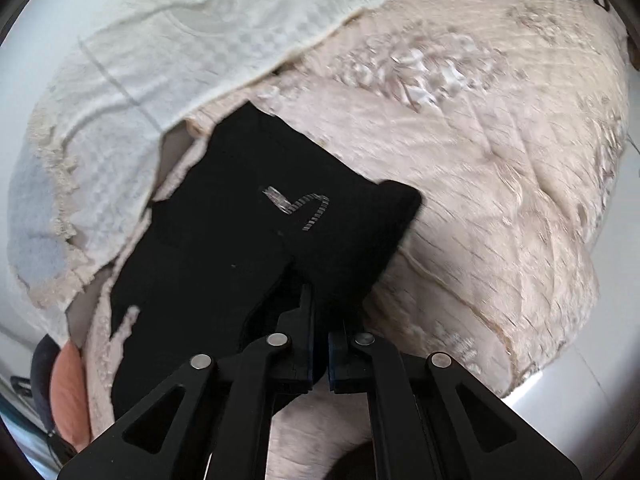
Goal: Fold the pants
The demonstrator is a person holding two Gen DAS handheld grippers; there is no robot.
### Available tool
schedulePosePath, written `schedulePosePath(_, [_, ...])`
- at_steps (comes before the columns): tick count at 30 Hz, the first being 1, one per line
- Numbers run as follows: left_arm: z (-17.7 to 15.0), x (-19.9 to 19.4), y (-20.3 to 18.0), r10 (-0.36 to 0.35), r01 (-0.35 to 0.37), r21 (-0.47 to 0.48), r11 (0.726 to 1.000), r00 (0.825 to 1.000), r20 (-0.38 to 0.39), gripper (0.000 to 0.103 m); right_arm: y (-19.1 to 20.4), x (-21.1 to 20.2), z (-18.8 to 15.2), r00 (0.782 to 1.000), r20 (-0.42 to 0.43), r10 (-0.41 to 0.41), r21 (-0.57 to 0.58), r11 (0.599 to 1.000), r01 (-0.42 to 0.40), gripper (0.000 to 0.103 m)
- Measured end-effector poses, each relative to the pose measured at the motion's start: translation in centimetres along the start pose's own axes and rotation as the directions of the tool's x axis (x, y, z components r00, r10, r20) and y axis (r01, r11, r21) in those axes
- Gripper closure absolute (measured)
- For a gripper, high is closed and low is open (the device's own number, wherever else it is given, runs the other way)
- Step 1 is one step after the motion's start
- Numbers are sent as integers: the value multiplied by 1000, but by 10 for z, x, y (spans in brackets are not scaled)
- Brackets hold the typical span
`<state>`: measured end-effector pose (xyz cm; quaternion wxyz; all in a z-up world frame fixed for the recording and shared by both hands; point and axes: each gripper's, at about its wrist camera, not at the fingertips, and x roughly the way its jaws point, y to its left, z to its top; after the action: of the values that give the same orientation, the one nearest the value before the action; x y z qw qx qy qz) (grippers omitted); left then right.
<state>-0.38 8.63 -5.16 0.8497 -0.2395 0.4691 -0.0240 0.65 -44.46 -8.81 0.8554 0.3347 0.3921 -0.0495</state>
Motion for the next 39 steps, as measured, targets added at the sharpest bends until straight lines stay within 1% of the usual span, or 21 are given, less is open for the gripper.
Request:
schedulePosePath(1, [0,-4,0,2,-2,5,1000,1000,8,93,2,0,-1,1000,-2,-9,-17,1000,9,88])
schedulePosePath(2, [1,-7,1,11,-11,8,1000,1000,18,92,4,-2,-1,1000,0,-15,-27,1000,15,82])
schedulePosePath(3, [1,-11,3,24,-24,10,1000,999,22,89,6,-6,-1,999,15,-37,-39,999,37,69])
schedulePosePath(4, [2,-15,7,35,-35,8,999,999,27,88,8,-13,-1,996,44,-73,-61,995,75,65])
schedulePosePath(5, [2,-20,11,42,-42,2,999,998,35,88,10,-21,0,990,80,-119,-76,989,126,64])
schedulePosePath(8, [3,-32,21,85,-84,-10,996,994,63,86,9,-45,2,967,172,-190,-79,975,206,64])
schedulePosePath(10, [6,-38,25,101,-100,-20,995,991,82,86,10,-57,3,959,210,-191,-89,973,213,64])
schedulePosePath(12, [12,-42,26,120,-117,-28,993,987,106,86,17,-61,2,957,230,-177,-109,973,206,64])
schedulePosePath(14, [18,-48,25,133,-130,-31,991,981,143,85,30,-58,1,964,223,-143,-149,973,179,64])
schedulePosePath(19, [37,-58,24,172,-168,-35,985,960,220,85,67,-31,-14,987,150,-58,-275,956,98,64])
schedulePosePath(20, [40,-61,26,179,-174,-45,984,955,236,83,74,-26,-18,990,137,-44,-298,951,84,64])
schedulePosePath(21, [44,-64,28,184,-175,-55,983,951,250,78,84,-20,-22,991,128,-32,-323,944,73,64])
schedulePosePath(22, [47,-66,30,189,-178,-66,982,946,263,75,88,-17,-24,992,125,-29,-332,941,70,64])
schedulePosePath(24, [51,-73,35,205,-186,-92,978,934,292,74,96,-10,-27,994,110,-18,-353,934,56,64])
schedulePosePath(25, [53,-74,36,201,-181,-92,979,934,297,72,100,-6,-30,995,96,-12,-366,929,47,64])
schedulePosePath(26, [54,-75,36,194,-174,-93,980,935,296,72,105,-2,-32,997,83,-6,-384,923,38,64])
schedulePosePath(28, [54,-69,32,163,-149,-74,986,947,278,72,113,3,-37,998,63,4,-409,912,22,64])
schedulePosePath(31, [53,-50,19,98,-96,-19,995,971,220,72,124,12,-45,999,19,29,-436,900,-18,64])
schedulePosePath(35, [56,-19,-1,22,-26,26,999,989,148,72,141,27,-58,998,-28,56,-478,876,-63,64])
schedulePosePath(37, [58,-7,-9,19,-25,38,999,991,134,72,143,43,-62,997,-66,29,-501,864,-58,64])
schedulePosePath(39, [60,6,-14,21,-27,53,998,994,108,72,139,57,-64,995,-93,-40,-495,869,-11,64])
